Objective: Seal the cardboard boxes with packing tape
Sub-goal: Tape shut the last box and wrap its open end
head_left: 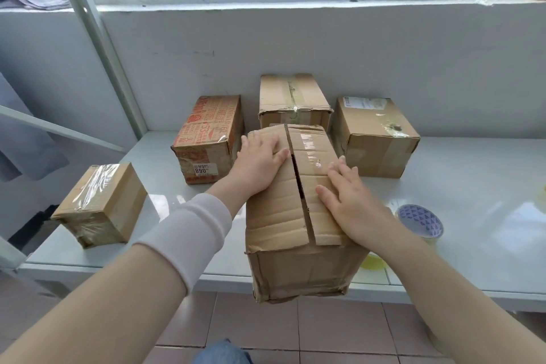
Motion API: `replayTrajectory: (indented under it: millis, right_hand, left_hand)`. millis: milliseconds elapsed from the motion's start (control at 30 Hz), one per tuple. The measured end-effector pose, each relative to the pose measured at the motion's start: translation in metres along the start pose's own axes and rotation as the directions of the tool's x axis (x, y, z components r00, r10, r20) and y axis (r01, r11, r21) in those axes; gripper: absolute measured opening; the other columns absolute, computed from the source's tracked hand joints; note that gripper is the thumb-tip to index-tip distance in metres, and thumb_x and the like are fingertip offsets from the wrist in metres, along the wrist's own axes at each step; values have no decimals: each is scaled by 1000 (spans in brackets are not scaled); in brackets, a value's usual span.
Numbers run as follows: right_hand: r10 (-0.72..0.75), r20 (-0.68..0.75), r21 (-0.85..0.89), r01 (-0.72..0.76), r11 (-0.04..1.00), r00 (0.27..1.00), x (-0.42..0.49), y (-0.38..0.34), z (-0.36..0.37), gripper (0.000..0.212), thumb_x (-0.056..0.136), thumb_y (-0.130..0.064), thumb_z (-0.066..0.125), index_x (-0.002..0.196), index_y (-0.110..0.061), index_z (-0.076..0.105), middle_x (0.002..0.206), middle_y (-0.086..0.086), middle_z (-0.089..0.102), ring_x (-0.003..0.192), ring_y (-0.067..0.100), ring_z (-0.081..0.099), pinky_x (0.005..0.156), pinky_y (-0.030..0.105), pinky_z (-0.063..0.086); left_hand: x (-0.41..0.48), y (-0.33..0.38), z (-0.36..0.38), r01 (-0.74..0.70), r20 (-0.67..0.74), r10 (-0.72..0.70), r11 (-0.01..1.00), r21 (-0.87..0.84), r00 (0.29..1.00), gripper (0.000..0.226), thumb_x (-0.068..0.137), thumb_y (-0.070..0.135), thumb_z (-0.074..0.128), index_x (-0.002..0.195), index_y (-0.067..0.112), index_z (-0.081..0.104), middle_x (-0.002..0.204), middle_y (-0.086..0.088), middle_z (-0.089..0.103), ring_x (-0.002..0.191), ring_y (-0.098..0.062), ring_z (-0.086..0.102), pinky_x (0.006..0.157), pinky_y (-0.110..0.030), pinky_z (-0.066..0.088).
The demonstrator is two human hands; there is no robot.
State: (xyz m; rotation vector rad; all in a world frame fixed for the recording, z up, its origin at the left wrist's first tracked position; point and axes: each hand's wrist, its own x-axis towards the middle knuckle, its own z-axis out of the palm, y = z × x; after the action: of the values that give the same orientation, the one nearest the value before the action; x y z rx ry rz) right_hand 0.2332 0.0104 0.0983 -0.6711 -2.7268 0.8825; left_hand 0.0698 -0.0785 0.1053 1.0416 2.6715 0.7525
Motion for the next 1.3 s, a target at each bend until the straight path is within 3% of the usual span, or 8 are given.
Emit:
replayTrajectory:
  millis: [167, 367, 500, 567, 767, 867, 1000, 1300]
  right_hand:
    - [96, -275, 232, -31, 972, 957, -20, 41, -15, 42, 98, -26, 44, 138, -14, 44, 146, -4, 40, 136, 14, 33, 108, 26, 25]
    - [311, -298, 40, -314, 949, 902, -51, 136, 14, 26, 87, -23, 63, 108, -7, 64, 113, 10, 61, 107, 25, 55, 84, 29, 39]
    - [319, -318, 18, -330, 944, 893, -57, 159, 28, 29, 85, -25, 65, 107, -6, 62, 110, 10, 59, 102, 26, 56, 83, 30, 41]
    - [337, -307, 31, -345, 938, 890, -54, 164, 32, 30, 88, -23, 63, 112, -6, 59, 115, 11, 58, 106, 28, 54, 87, 32, 40]
    - [438, -321, 119, -423, 898, 840, -42, 181, 36, 29, 90, -19, 59, 115, -6, 55, 115, 10, 60, 108, 28, 53, 84, 33, 41]
    - [452, -263, 147, -428, 892, 852, -41, 189, 37, 22, 89, -16, 55, 108, -4, 57, 108, 11, 62, 95, 27, 52, 70, 27, 34]
    - [401, -250, 254, -340, 905, 881, -38, 204, 36, 24, 84, -12, 64, 106, -5, 62, 106, 10, 66, 93, 24, 59, 74, 24, 38]
    - [354, -163, 327, -288, 900, 921, -30, 222, 22, 16, 82, -20, 68, 95, -10, 69, 93, 4, 69, 76, 10, 55, 61, 5, 37]
  left_hand:
    - [-32, 4, -11, -84, -76, 78, 993, -85, 994, 45, 101, 35, 38, 142, 19, 39, 150, -5, 36, 140, -26, 27, 110, -37, 23]
    - [-61, 54, -21, -291, -220, 289, 956, 22, 932, 36, 99, 28, 46, 132, 18, 50, 141, 0, 48, 130, -15, 40, 100, -23, 26]
    - [-67, 105, -7, -452, -87, 489, 851, 267, 868, 35, 98, 36, 43, 130, 26, 51, 139, 8, 49, 128, -14, 43, 89, -19, 22]
    - [-66, 125, 7, -532, 52, 554, 762, 370, 831, 38, 98, 40, 42, 132, 25, 48, 138, 4, 50, 127, -17, 44, 101, -27, 25]
    - [-70, 167, 64, -562, 323, 495, 473, 678, 806, 40, 99, 44, 36, 128, 17, 45, 128, -4, 55, 117, -25, 51, 95, -35, 33]
    - [-81, 171, 110, -529, 303, 440, 610, 590, 845, 28, 100, 30, 40, 122, 14, 47, 123, -5, 56, 113, -25, 53, 82, -31, 35]
    - [-84, 153, 164, -347, 257, 253, 824, 448, 933, 32, 99, 23, 43, 127, 7, 41, 130, -10, 49, 122, -25, 48, 91, -33, 41]
    - [-62, 112, 212, -226, 168, 169, 876, 425, 971, 33, 97, 35, 45, 122, 13, 48, 124, -5, 58, 114, -24, 52, 91, -30, 32]
